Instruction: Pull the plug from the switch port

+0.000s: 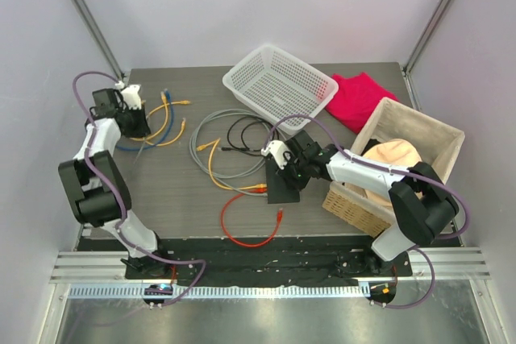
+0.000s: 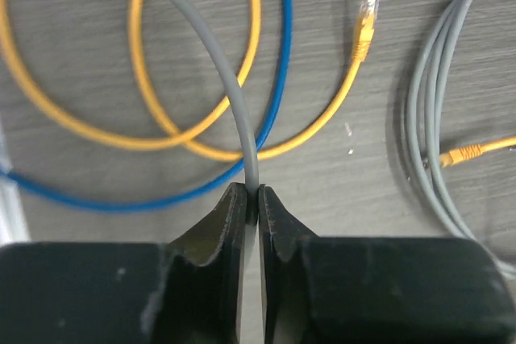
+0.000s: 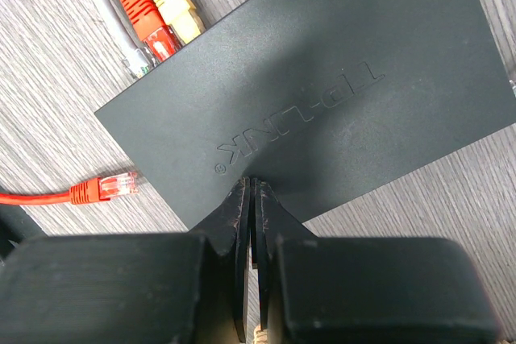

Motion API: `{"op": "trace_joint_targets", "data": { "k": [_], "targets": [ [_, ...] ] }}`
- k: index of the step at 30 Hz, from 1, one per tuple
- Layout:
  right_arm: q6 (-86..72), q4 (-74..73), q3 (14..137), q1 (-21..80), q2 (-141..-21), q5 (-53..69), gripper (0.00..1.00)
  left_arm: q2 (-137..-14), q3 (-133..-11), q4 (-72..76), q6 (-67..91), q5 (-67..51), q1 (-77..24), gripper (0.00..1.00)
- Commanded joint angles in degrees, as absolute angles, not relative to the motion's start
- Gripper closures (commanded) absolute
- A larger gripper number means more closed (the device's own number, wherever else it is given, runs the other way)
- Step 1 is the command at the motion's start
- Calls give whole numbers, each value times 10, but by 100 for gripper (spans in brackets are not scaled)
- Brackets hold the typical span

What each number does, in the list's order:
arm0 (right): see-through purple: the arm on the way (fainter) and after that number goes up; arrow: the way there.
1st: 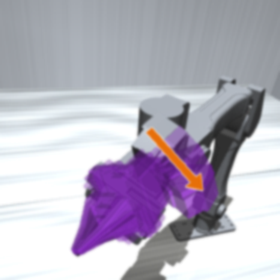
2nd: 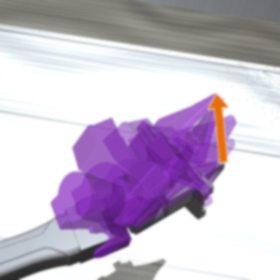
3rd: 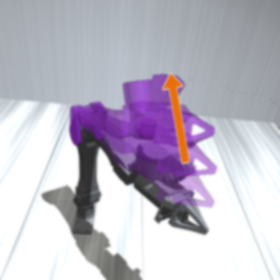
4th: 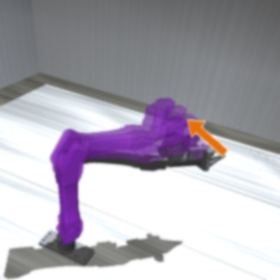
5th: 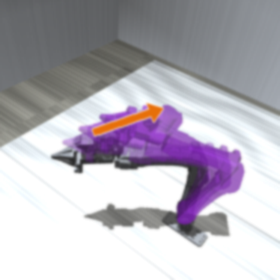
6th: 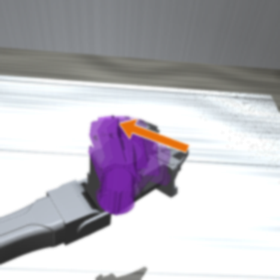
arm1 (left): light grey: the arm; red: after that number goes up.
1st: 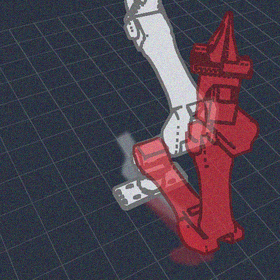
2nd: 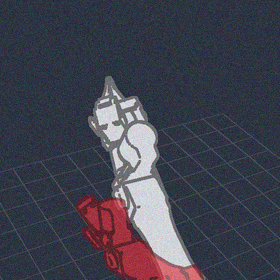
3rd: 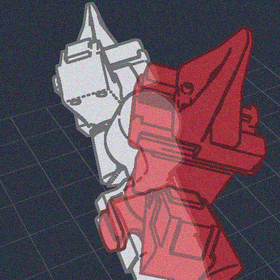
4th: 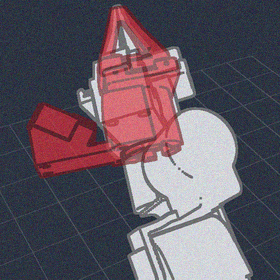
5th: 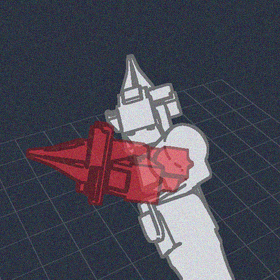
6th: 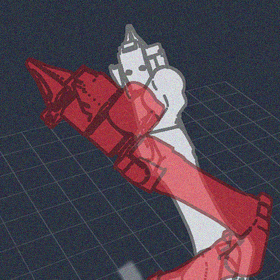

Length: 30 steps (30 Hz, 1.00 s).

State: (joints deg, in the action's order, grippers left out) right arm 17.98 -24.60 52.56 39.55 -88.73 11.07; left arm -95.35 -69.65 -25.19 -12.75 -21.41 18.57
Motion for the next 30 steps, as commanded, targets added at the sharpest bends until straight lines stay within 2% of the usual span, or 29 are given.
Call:
{"op": "trace_joint_targets", "data": {
  "k": [1, 2, 3, 6, 8, 9, 12, 16, 19, 21, 23, 30],
  "targets": [
    [192, -271, 530, 397, -896, 92, 92, -983, -749, -210, -91, -267, 143, 83],
    [192, -272, 533, 397, -898, 92, 92, -987, -751, -210, -88, -248, 115, 80],
    [192, -272, 536, 397, -899, 92, 92, -990, -755, -211, -86, -240, 101, 72],
    [196, -274, 542, 397, -903, 91, 92, -977, -765, -214, -56, -221, 59, 57],
    [199, -275, 542, 396, -902, 91, 92, -941, -780, -239, 24, -224, 30, 53],
    [199, -275, 541, 397, -902, 89, 92, -921, -780, -239, 47, -244, 18, 48],
    [198, -275, 538, 397, -902, 92, 92, -867, -772, -235, 38, -276, -60, 39],
    [192, -275, 539, 397, -912, 103, 92, -882, -748, -248, -15, -427, -117, 36],
    [199, -282, 550, 396, -923, 97, 92, -924, -731, -261, -6, -478, -157, 37],
    [208, -287, 562, 396, -927, 93, 92, -956, -726, -275, -4, -483, -177, 39],
    [211, -290, 567, 396, -928, 91, 99, -975, -728, -293, -21, -475, -208, 40],
    [219, -303, 555, 393, -916, 110, 99, -1044, -710, -303, -37, -460, -250, 41]
  ]
}}
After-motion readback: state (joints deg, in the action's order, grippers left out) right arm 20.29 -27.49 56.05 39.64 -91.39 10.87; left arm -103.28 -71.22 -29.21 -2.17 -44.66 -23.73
